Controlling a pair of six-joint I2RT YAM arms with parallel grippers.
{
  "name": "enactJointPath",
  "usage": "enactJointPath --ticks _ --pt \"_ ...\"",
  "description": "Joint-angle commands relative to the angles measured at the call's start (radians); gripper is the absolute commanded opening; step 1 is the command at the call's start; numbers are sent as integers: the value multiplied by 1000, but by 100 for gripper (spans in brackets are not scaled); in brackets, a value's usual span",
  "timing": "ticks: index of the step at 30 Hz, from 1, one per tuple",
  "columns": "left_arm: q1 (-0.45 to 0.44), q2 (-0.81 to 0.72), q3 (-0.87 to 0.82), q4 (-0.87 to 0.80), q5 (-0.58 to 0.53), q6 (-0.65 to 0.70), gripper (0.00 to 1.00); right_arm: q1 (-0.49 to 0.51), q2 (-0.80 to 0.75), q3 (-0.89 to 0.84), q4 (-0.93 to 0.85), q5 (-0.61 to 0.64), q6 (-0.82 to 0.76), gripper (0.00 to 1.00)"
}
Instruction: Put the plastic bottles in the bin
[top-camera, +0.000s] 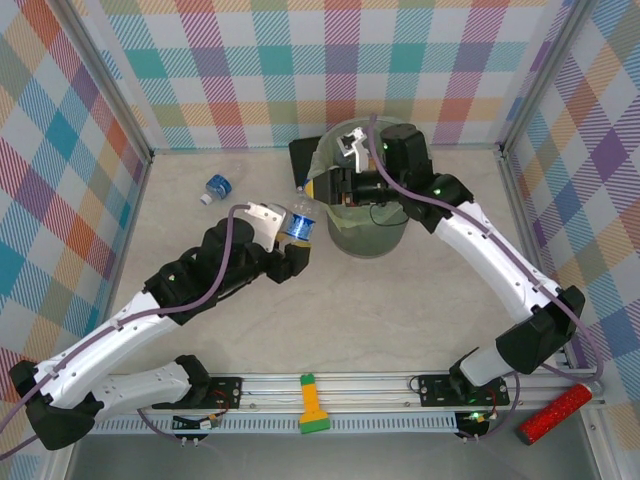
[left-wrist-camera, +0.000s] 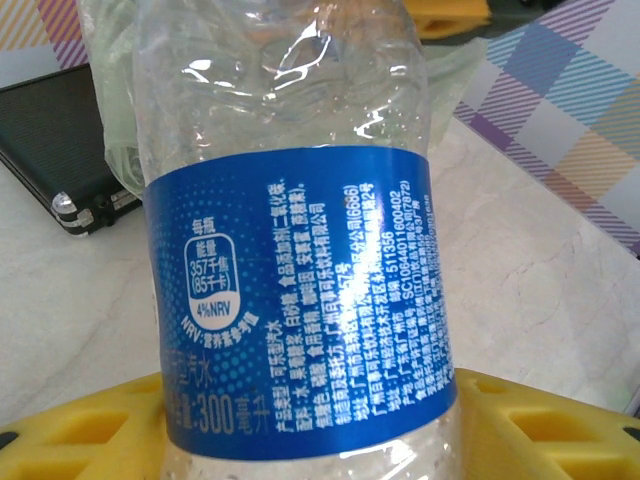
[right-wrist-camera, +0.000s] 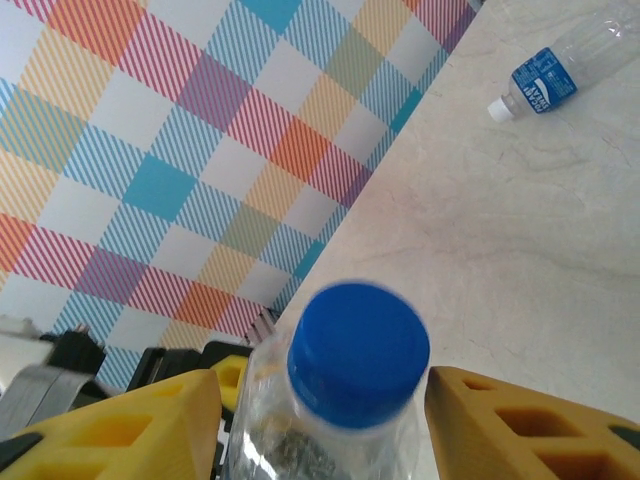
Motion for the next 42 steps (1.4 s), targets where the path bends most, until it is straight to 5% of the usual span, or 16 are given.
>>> enactJointPath --ticks 1,11,15,20,24,28,34,42 --pt "-22 -18 32 -13 -15 24 60 8 15 50 -15 9 -4 55" --pt "-36 -20 38 -14 -26 30 60 12 40 73 -23 -13 -6 46" --pt "-36 -21 39 -13 -28 32 60 14 43 73 -27 -29 -9 29" --pt "-36 -22 37 -13 -37 28 61 13 28 70 -29 -22 -14 28" --pt "-36 -41 31 -10 -74 16 76 12 -2 79 -29 25 -36 28" --pt "-36 -82 23 3 -107 -8 100 -4 -22 141 -64 93 -68 24" --pt "-36 -159 -9 24 -193 -51 100 -45 -71 216 -104 265 -154 24" --pt "-36 -230 -75 61 -205 -88 100 -57 -121 201 -53 688 -373 19"
